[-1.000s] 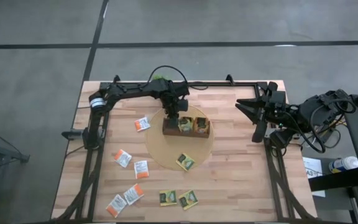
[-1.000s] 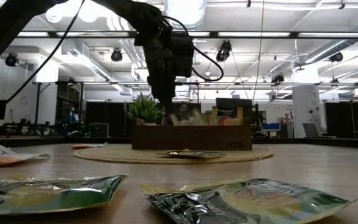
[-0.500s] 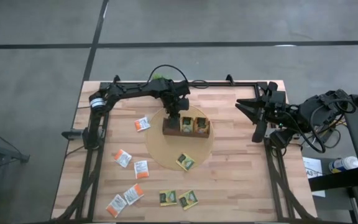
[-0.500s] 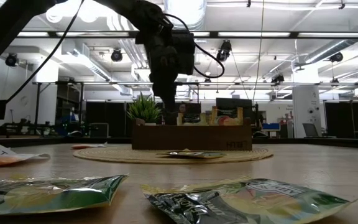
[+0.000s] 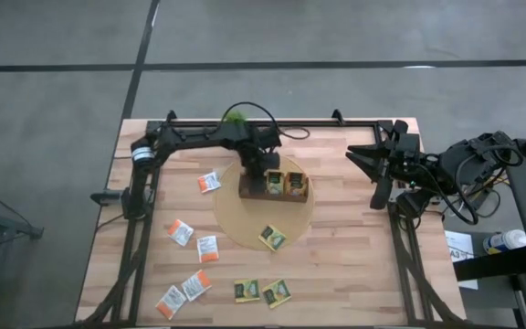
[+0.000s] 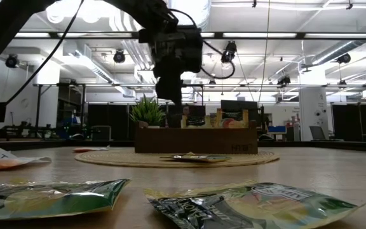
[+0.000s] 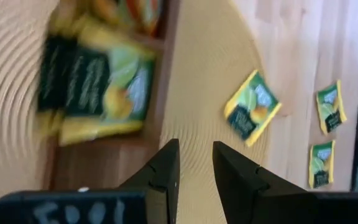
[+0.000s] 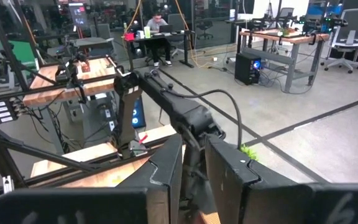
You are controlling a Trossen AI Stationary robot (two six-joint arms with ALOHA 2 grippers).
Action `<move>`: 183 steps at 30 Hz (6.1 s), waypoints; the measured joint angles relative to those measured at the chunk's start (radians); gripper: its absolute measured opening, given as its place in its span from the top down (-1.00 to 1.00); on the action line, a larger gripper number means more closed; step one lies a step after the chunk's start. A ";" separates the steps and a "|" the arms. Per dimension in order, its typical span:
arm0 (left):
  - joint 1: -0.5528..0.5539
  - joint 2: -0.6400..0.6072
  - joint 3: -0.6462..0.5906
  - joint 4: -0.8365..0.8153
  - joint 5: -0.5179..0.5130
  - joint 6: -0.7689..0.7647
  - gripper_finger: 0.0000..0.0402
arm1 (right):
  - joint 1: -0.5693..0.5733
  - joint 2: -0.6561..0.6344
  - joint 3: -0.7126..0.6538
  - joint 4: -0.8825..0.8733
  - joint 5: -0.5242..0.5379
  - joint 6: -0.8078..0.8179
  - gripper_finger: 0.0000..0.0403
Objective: Pick & Place Tea
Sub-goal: Put the yellow tea bag into the middle section of the wooden organizer
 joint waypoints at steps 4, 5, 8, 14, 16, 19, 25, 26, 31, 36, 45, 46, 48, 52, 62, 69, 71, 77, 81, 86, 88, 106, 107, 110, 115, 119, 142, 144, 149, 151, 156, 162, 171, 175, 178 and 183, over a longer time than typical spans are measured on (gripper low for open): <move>-0.030 0.000 -0.005 0.095 -0.025 -0.026 0.55 | 0.000 0.000 0.000 0.000 0.000 0.000 0.66; -0.034 0.000 -0.005 0.113 -0.048 -0.028 0.55 | 0.000 0.000 0.000 0.000 0.000 0.000 0.66; -0.038 0.000 -0.005 0.130 -0.094 -0.030 0.56 | 0.000 0.000 0.000 0.000 -0.001 0.013 0.66; -0.040 0.000 -0.007 0.128 -0.095 -0.051 0.61 | 0.000 0.000 0.000 0.000 -0.001 0.018 0.66; -0.044 0.000 -0.009 0.128 -0.095 -0.072 0.62 | 0.000 0.000 0.000 -0.002 -0.001 0.019 0.66; -0.055 0.000 -0.010 0.117 -0.075 -0.095 0.62 | 0.000 0.000 -0.003 -0.004 -0.002 0.019 0.66; -0.109 0.000 -0.010 0.080 -0.044 -0.119 0.62 | 0.000 0.000 -0.015 -0.004 -0.003 0.021 0.66; -0.121 0.000 -0.011 0.076 -0.043 -0.121 0.62 | 0.000 0.000 -0.016 -0.004 -0.003 0.024 0.66; -0.178 0.000 -0.011 0.045 -0.043 -0.154 0.62 | 0.000 0.000 -0.020 -0.005 -0.003 0.045 0.66; -0.232 -0.028 -0.014 0.020 -0.043 -0.194 0.62 | 0.000 0.000 -0.026 -0.003 -0.002 0.067 0.66; -0.296 -0.215 -0.170 0.083 -0.109 -0.358 0.62 | 0.000 0.000 -0.040 -0.008 -0.002 0.063 0.66; -0.303 -0.242 -0.200 0.106 -0.119 -0.391 0.62 | 0.000 0.000 -0.041 -0.008 -0.002 0.056 0.66; -0.322 -0.302 -0.265 0.161 -0.136 -0.468 0.62 | 0.000 0.000 -0.043 -0.008 -0.002 0.044 0.66; -0.371 -0.425 -0.401 0.276 -0.176 -0.636 0.62 | 0.000 0.000 -0.047 -0.009 -0.015 0.037 0.66; -0.565 -0.649 -0.634 0.448 -0.363 -0.995 0.62 | 0.000 0.000 -0.048 -0.028 -0.115 0.037 0.66; -0.670 -0.672 -0.651 0.450 -0.437 -1.156 0.62 | 0.000 0.000 -0.048 -0.029 -0.151 0.022 0.66; -0.693 -0.667 -0.645 0.450 -0.458 -1.196 0.62 | 0.000 0.000 -0.048 -0.030 -0.165 0.015 0.66; -0.739 -0.647 -0.622 0.474 -0.533 -1.175 0.62 | 0.000 0.000 -0.048 -0.031 -0.168 0.016 0.66; -0.738 -0.633 -0.605 0.493 -0.580 -1.064 0.62 | 0.000 0.000 -0.049 -0.030 -0.164 0.019 0.66; -0.732 -0.632 -0.615 0.593 -0.607 -0.927 0.62 | -0.001 0.012 -0.053 -0.030 -0.150 0.029 0.66; -0.723 -0.631 -0.615 0.611 -0.574 -0.899 0.62 | -0.001 0.019 -0.053 -0.029 -0.124 0.061 0.66; -0.607 -0.595 -0.610 0.646 -0.434 -0.541 -0.10 | 0.000 0.112 -0.054 -0.119 -0.105 0.264 0.66; -0.605 -0.580 -0.601 0.646 -0.434 -0.512 -0.10 | 0.000 0.111 -0.054 -0.149 -0.105 0.297 0.66; -0.601 -0.529 -0.570 0.637 -0.434 -0.430 -0.10 | 0.000 0.110 -0.054 -0.200 -0.105 0.372 0.66; -0.587 -0.435 -0.495 0.596 -0.434 -0.326 -0.10 | 0.000 0.110 -0.054 -0.207 -0.105 0.382 0.66; -0.571 -0.360 -0.433 0.512 -0.435 -0.269 -0.10 | 0.000 0.109 -0.054 -0.207 -0.105 0.384 0.66; -0.550 -0.299 -0.385 0.356 -0.436 -0.375 -0.10 | -0.001 0.160 -0.057 -0.210 -0.185 0.439 0.32; -0.550 -0.300 -0.385 0.342 -0.436 -0.384 -0.10 | -0.002 0.185 -0.058 -0.211 -0.197 0.455 0.30; -0.550 -0.302 -0.396 0.317 -0.436 -0.406 -0.09 | -0.006 0.254 -0.058 -0.249 -0.261 0.544 0.27; -0.550 -0.308 -0.410 0.315 -0.435 -0.413 -0.09 | -0.007 0.286 -0.058 -0.267 -0.295 0.571 0.27; -0.551 -0.354 -0.470 0.317 -0.435 -0.460 -0.09 | -0.016 0.351 -0.058 -0.278 -0.374 0.608 0.27; -0.552 -0.456 -0.554 0.326 -0.458 -0.505 -0.09 | -0.054 0.408 -0.058 -0.281 -0.482 0.606 0.24; -0.551 -0.642 -0.668 0.330 -0.562 -0.561 -0.09 | -0.138 0.508 -0.058 -0.270 -0.617 0.595 0.13; -0.551 -0.715 -0.721 0.340 -0.592 -0.576 -0.09 | -0.183 0.575 -0.058 -0.237 -0.707 0.588 0.07; -0.551 -0.754 -0.757 0.361 -0.615 -0.586 -0.09 | -0.210 0.628 -0.058 -0.207 -0.741 0.589 0.03; -0.551 -0.789 -0.795 0.369 -0.633 -0.590 -0.09 | -0.245 0.717 -0.057 -0.195 -0.804 0.593 -0.01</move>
